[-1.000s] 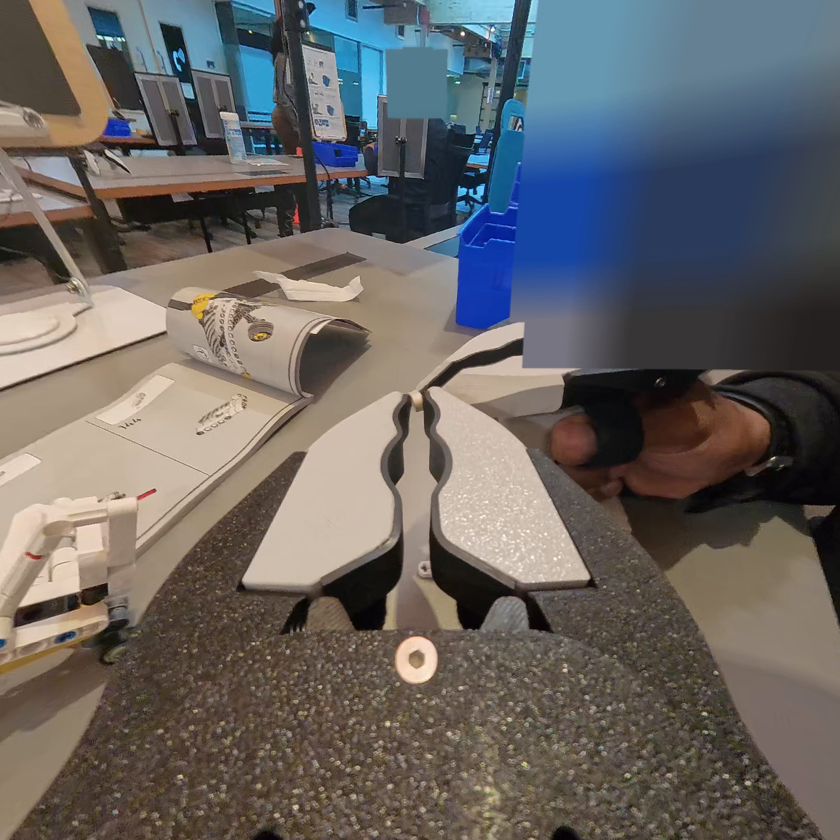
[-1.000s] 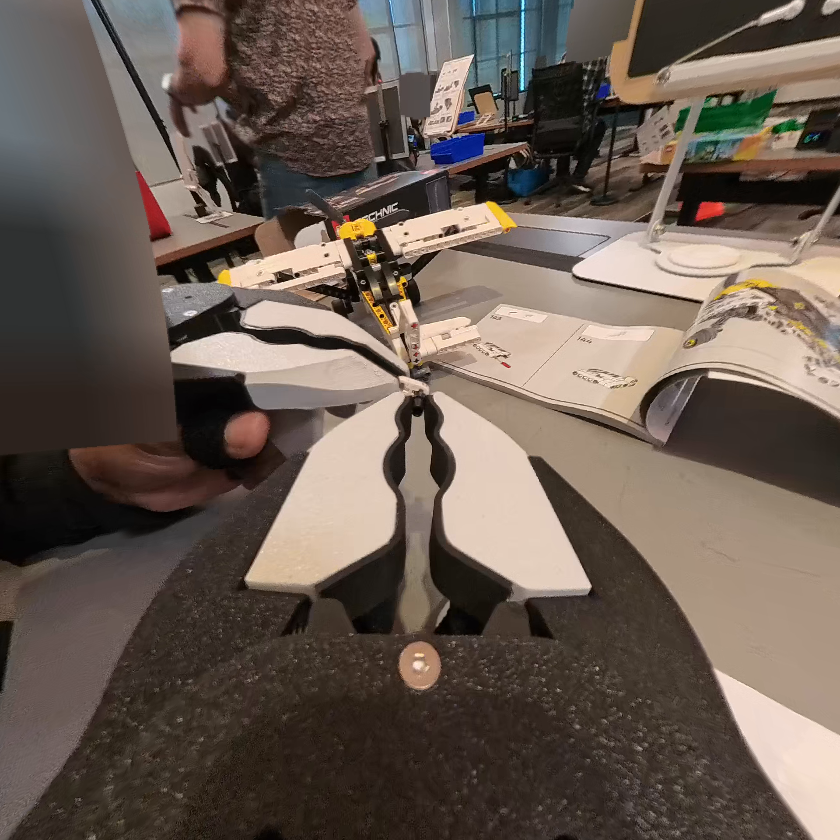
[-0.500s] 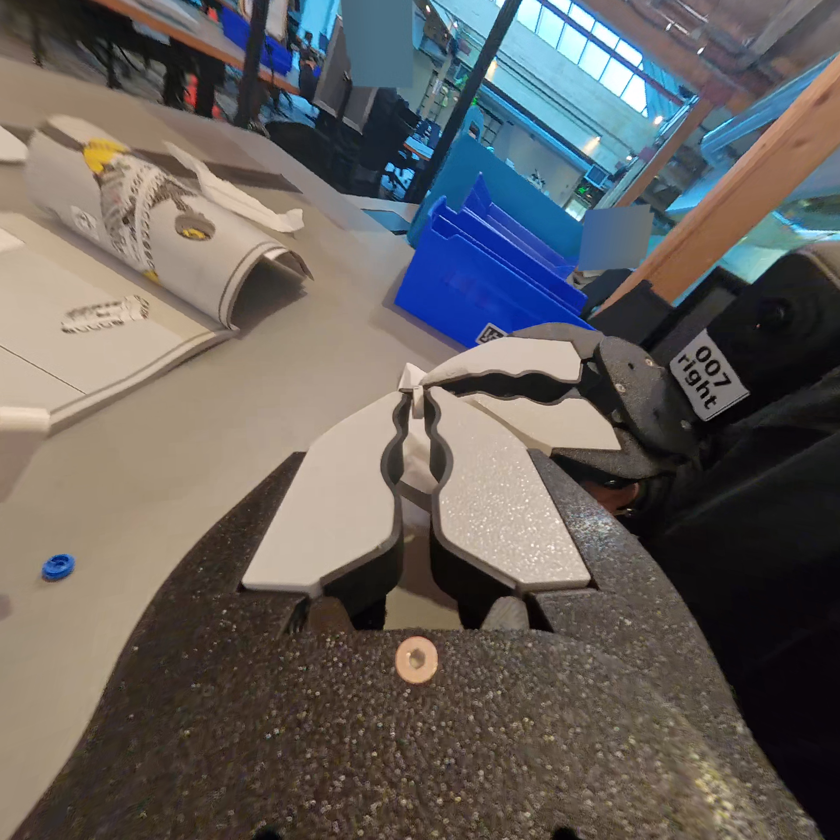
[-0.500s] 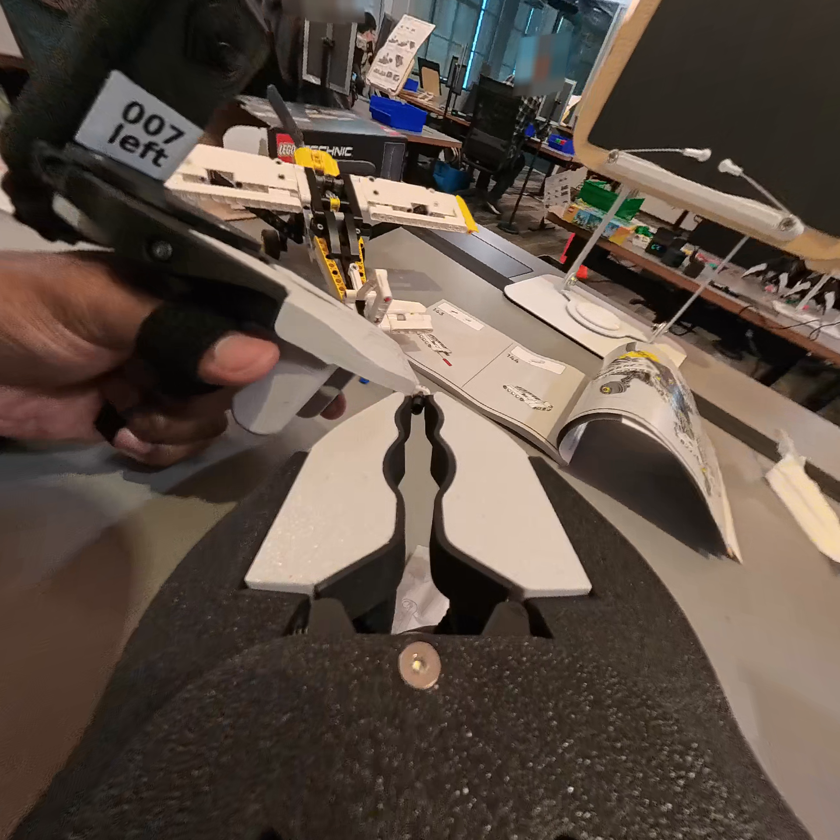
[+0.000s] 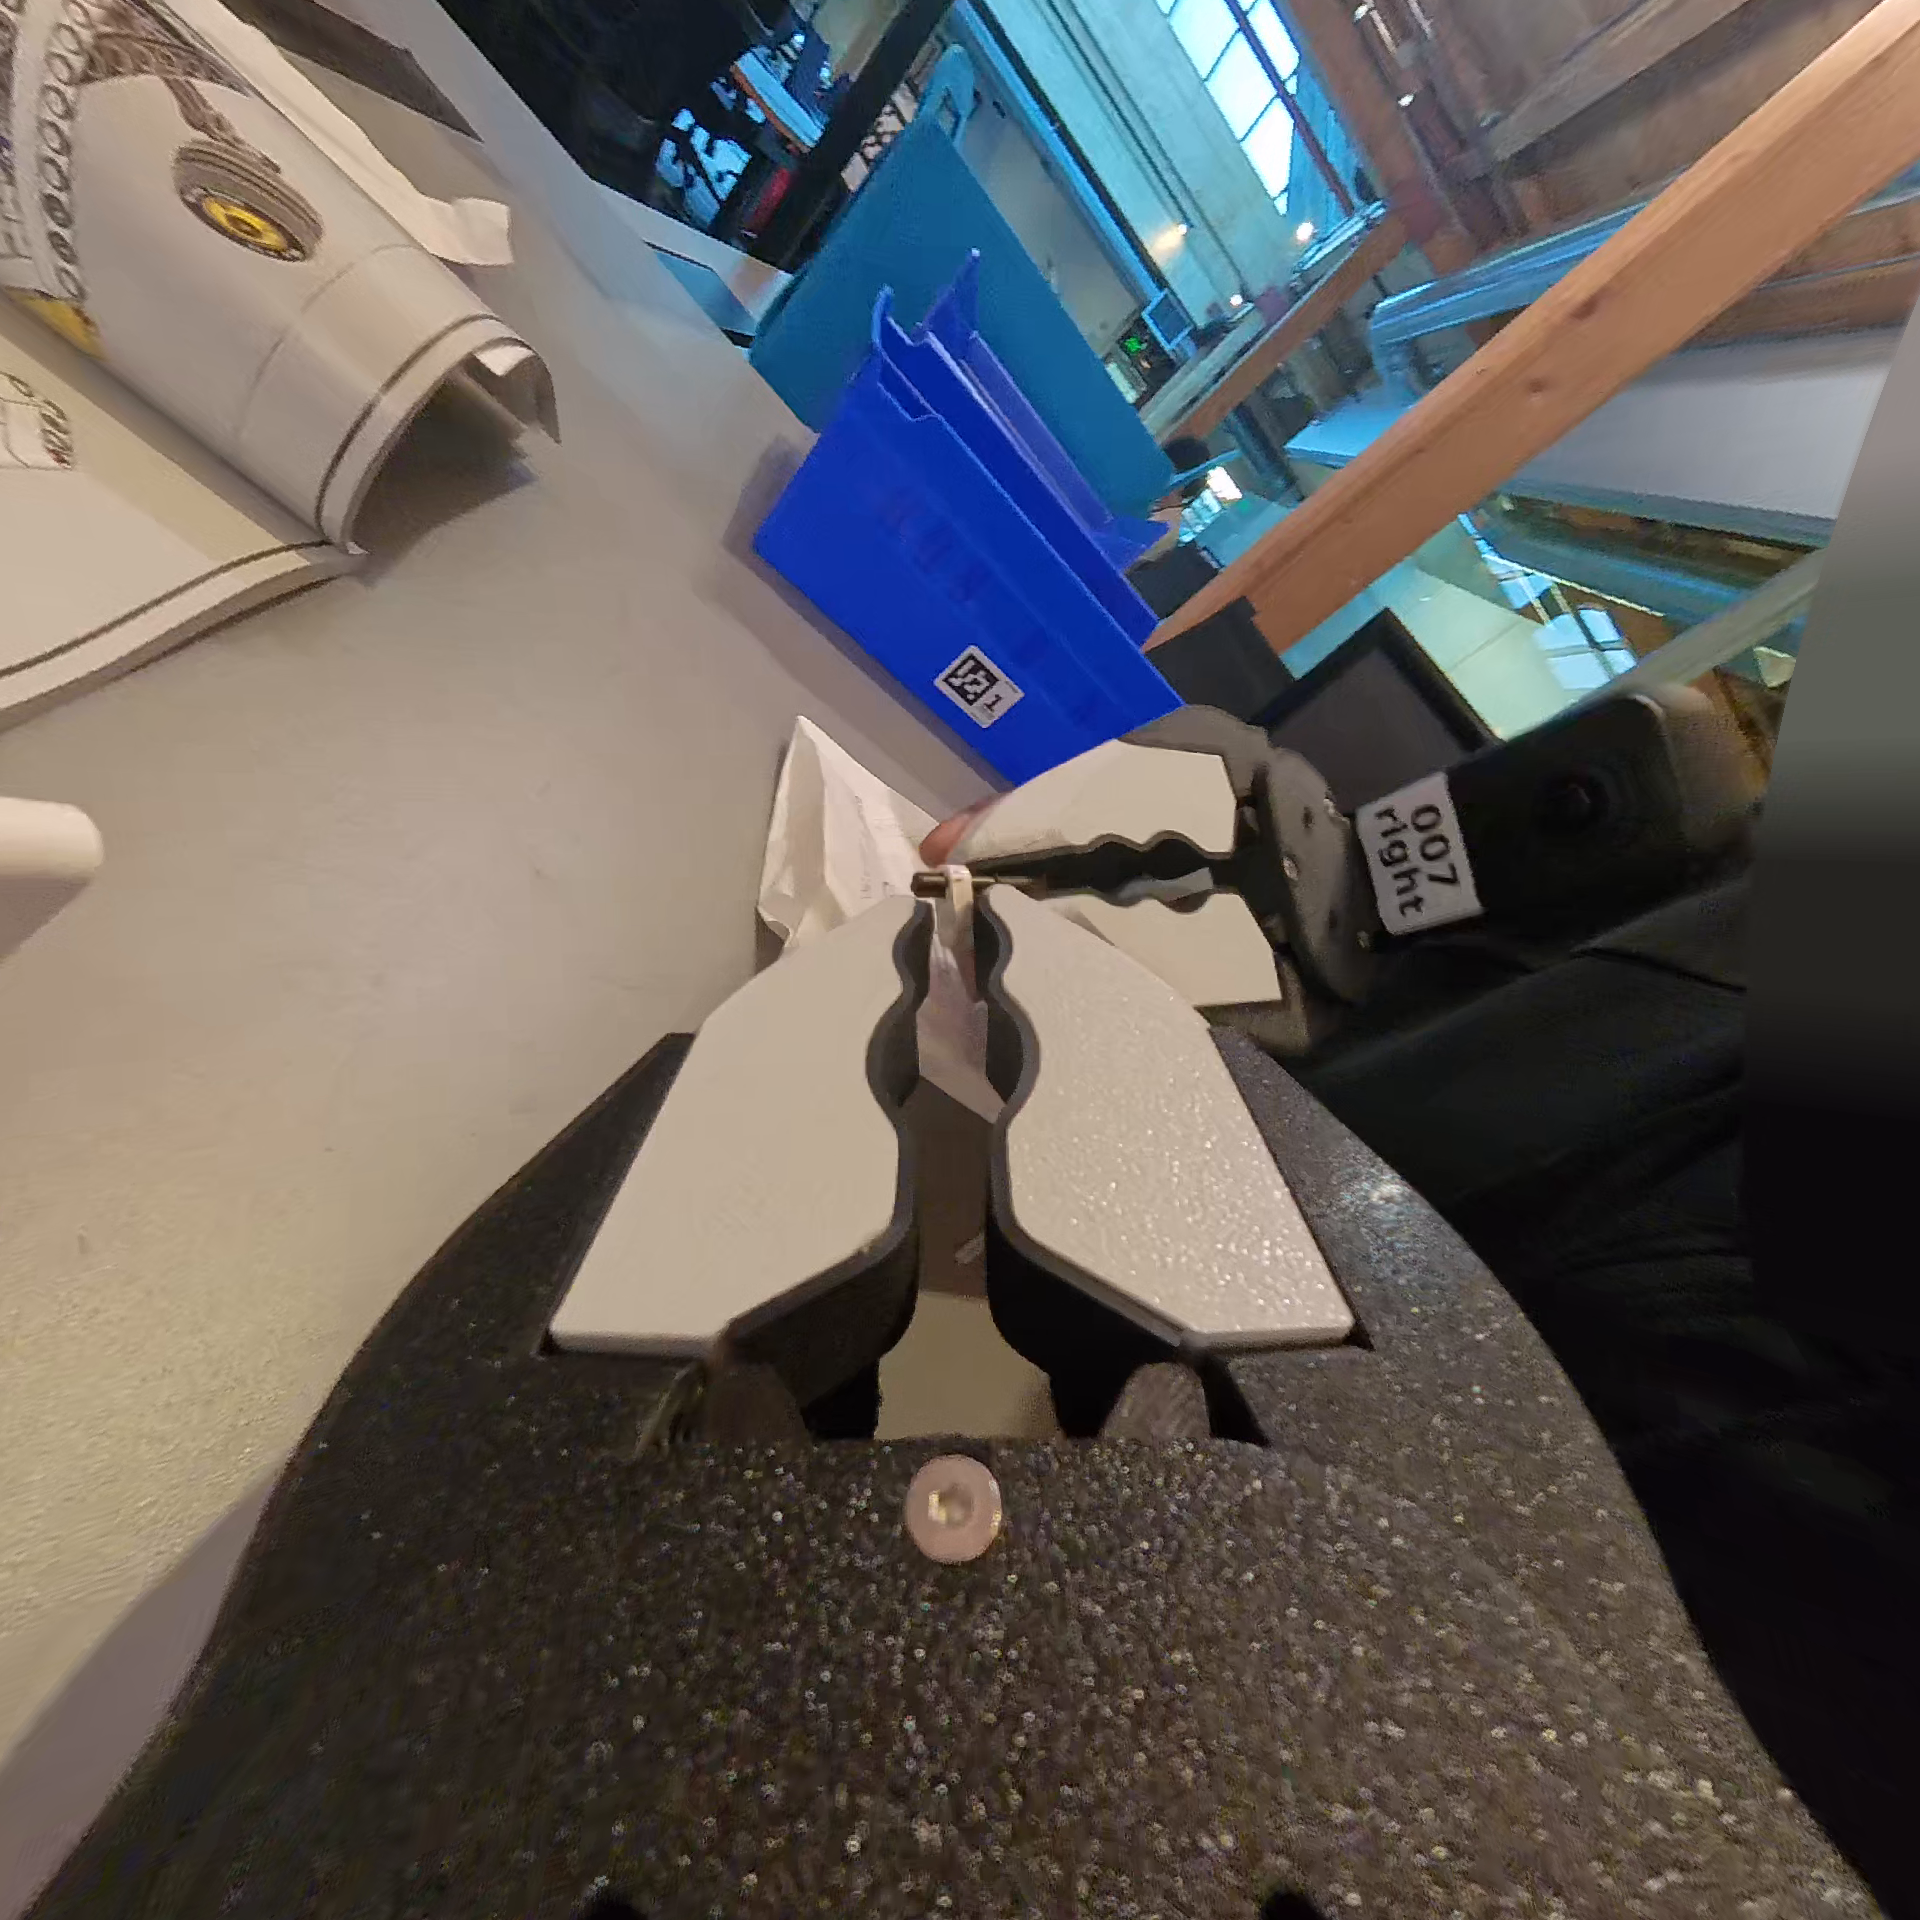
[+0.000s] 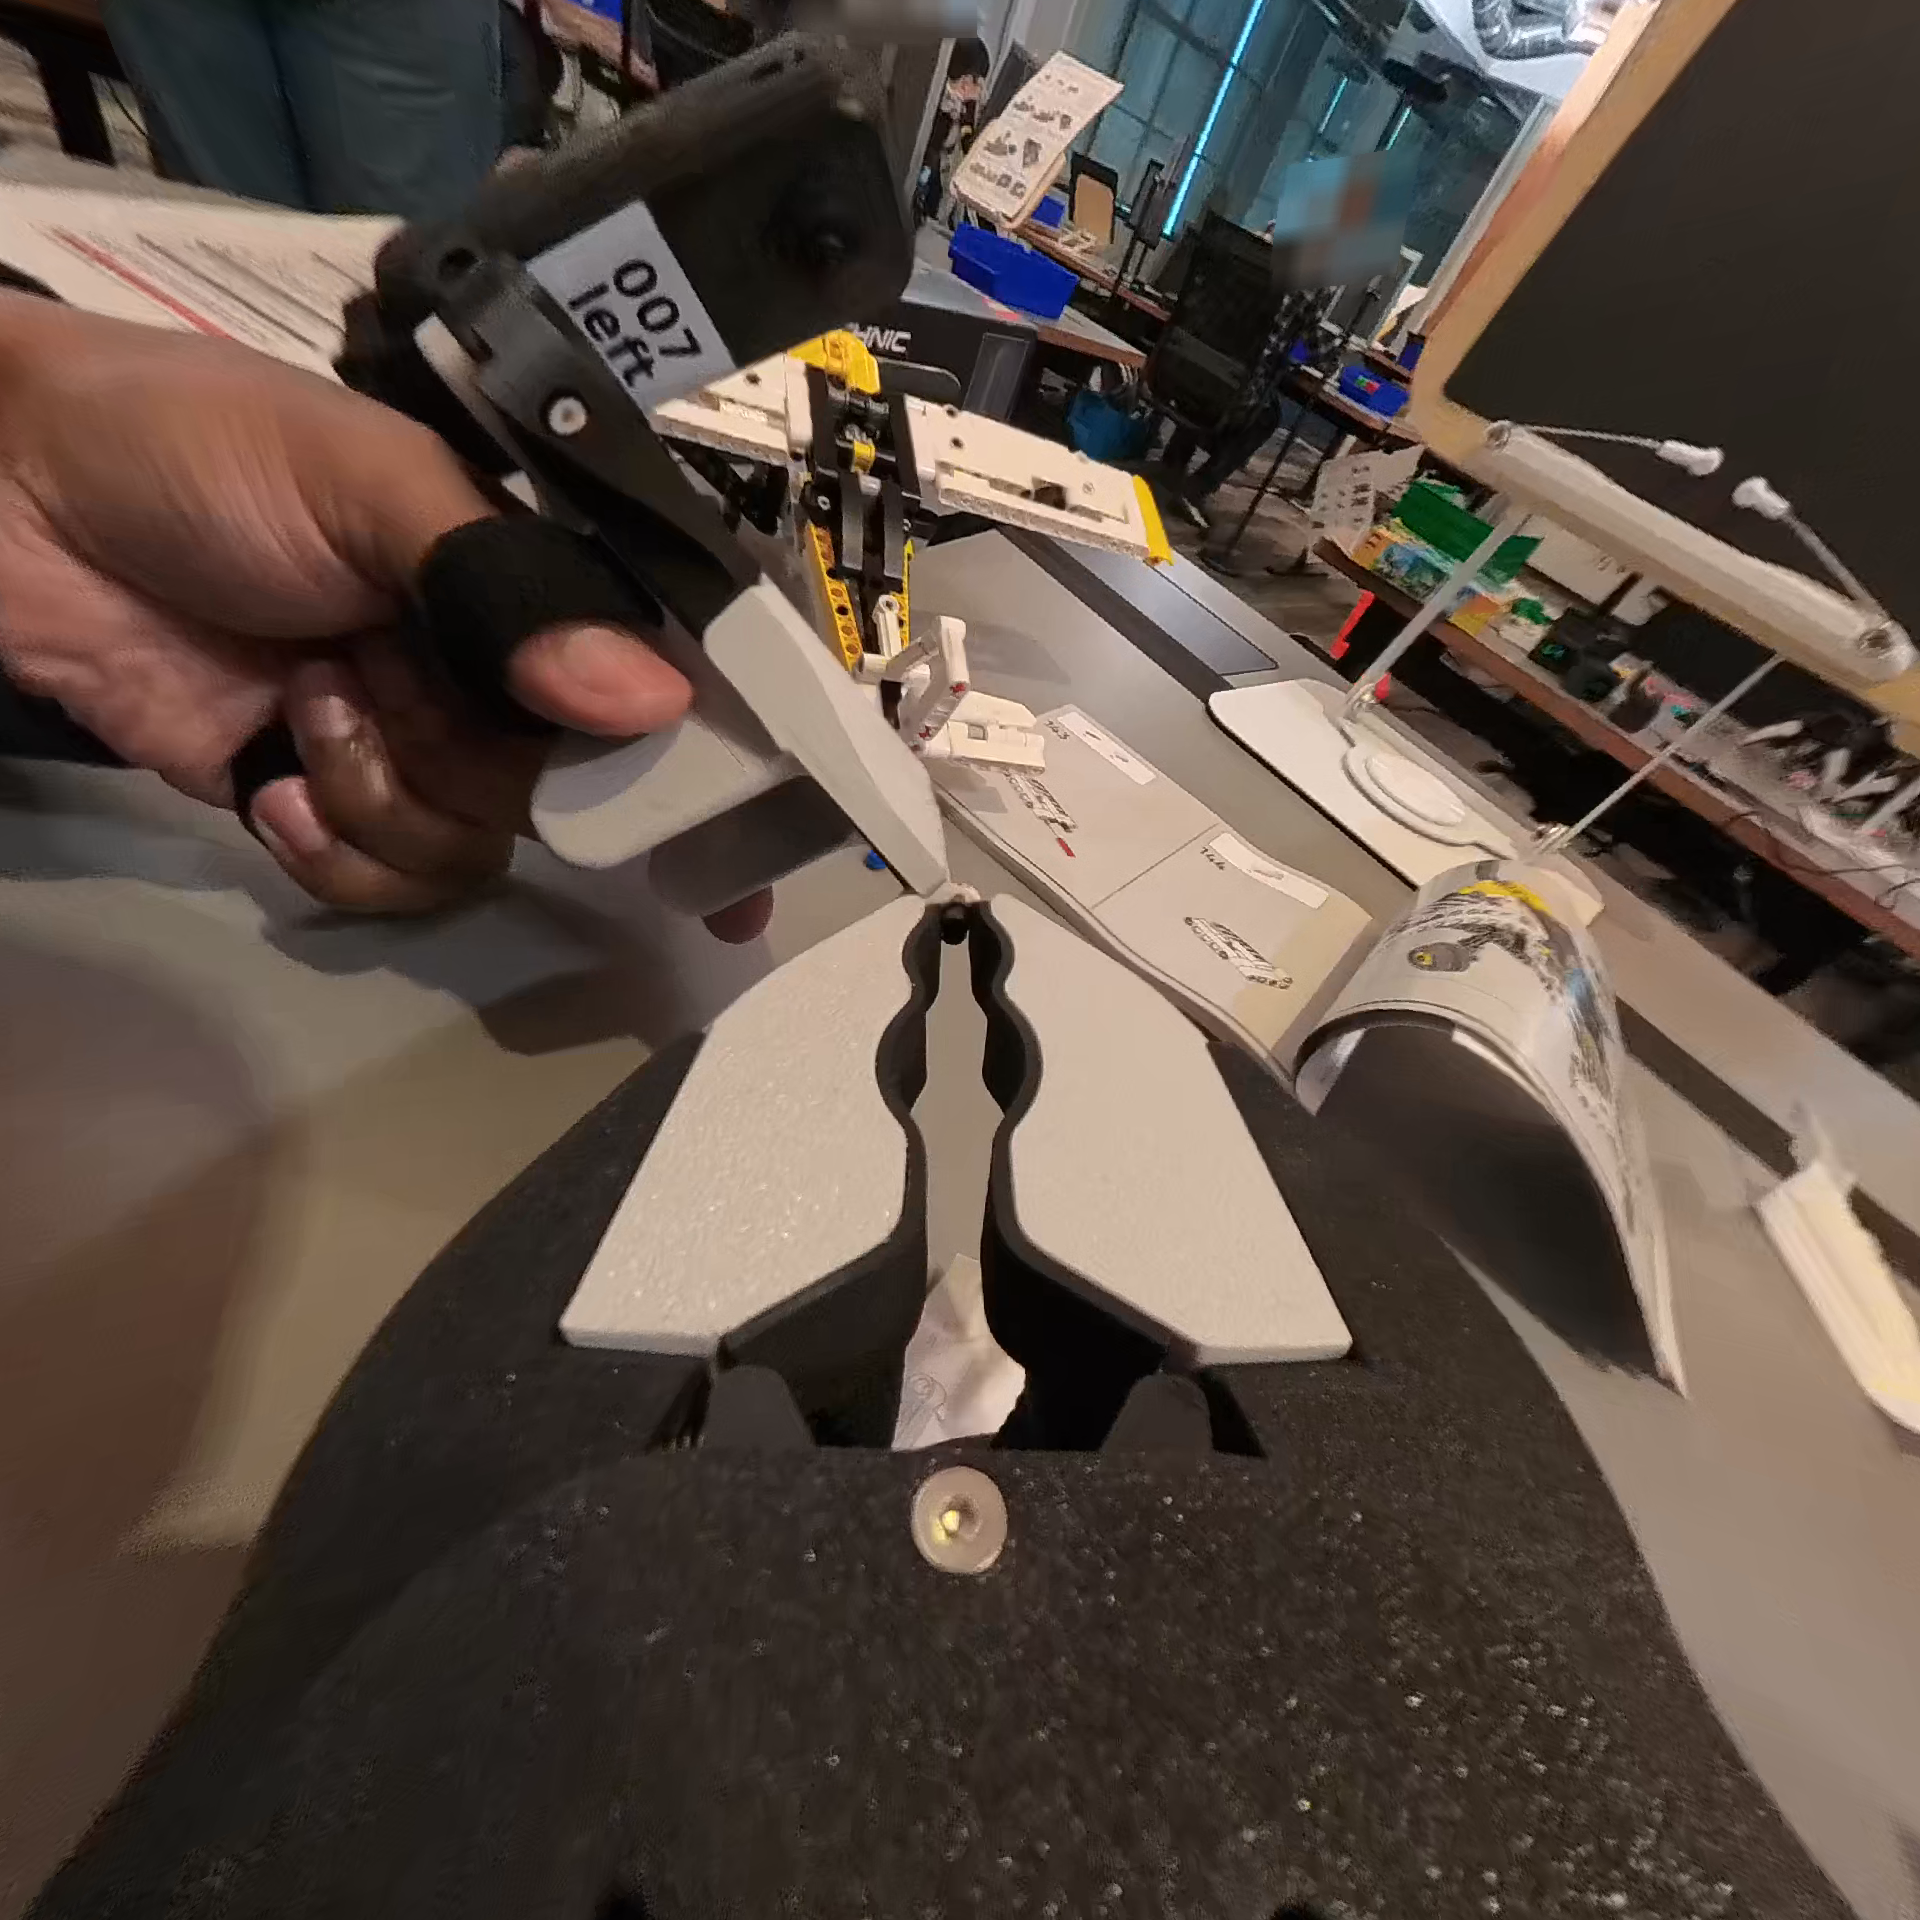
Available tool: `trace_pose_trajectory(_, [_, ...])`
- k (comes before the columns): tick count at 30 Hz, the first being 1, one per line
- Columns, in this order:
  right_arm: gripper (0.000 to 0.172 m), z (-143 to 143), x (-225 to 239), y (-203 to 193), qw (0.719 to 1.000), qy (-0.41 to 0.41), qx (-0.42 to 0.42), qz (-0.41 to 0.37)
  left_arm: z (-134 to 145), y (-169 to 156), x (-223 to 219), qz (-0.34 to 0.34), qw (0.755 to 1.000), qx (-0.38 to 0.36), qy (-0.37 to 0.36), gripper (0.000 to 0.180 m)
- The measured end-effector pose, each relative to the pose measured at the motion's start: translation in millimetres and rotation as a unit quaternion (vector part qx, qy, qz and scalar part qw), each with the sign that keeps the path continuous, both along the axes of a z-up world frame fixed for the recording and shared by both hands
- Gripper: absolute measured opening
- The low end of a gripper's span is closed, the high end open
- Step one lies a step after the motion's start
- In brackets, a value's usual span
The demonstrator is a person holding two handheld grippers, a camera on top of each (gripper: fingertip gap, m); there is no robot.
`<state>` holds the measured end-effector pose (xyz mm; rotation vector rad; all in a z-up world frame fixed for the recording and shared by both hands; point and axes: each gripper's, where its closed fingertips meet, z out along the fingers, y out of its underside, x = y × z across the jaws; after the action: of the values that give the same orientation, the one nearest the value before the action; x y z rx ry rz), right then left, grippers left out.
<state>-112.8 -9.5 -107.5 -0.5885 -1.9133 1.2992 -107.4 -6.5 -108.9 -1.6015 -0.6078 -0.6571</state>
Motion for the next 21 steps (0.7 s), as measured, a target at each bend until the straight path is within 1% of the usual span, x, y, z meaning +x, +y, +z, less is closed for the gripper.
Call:
trace_pose_trajectory(3, [0.005, 3.9, -2.3, 3.9, 0.999, -0.025, -0.048, 0.002, 1.0, -0.4, 3.4, -0.019, 1.0, 0.008, 0.0, 0.008])
trace_pose_trajectory(8, [0.005, 8.1, -1.1, 4.3, 0.994, -0.05, -0.099, 0.012, 6.8, 0.7, 4.1, -0.014, 0.999, 0.015, 0.043, 0.008])
trace_pose_trajectory(11, [0.005, 9.8, -0.2, 4.1, 0.994, -0.043, -0.099, 0.015, 9.0, 1.1, 5.9, -0.017, 0.999, 0.023, 0.041, 0.008])
trace_pose_trajectory(15, [0.005, 10.5, 0.4, 3.7, 0.997, -0.023, -0.076, 0.01, 10.0, 0.7, 6.4, -0.022, 0.999, 0.035, 0.021, 0.008])
trace_pose_trajectory(18, [0.005, 10.7, 2.7, 1.1, 0.998, -0.007, -0.056, 0.011, 10.6, 1.4, 7.2, -0.022, 0.999, 0.034, 0.024, 0.012])
trace_pose_trajectory(21, [0.005, 11.6, 3.4, 0.9, 0.998, -0.004, -0.056, 0.01, 11.2, 1.1, 7.0, -0.021, 0.999, 0.035, 0.027, 0.012])
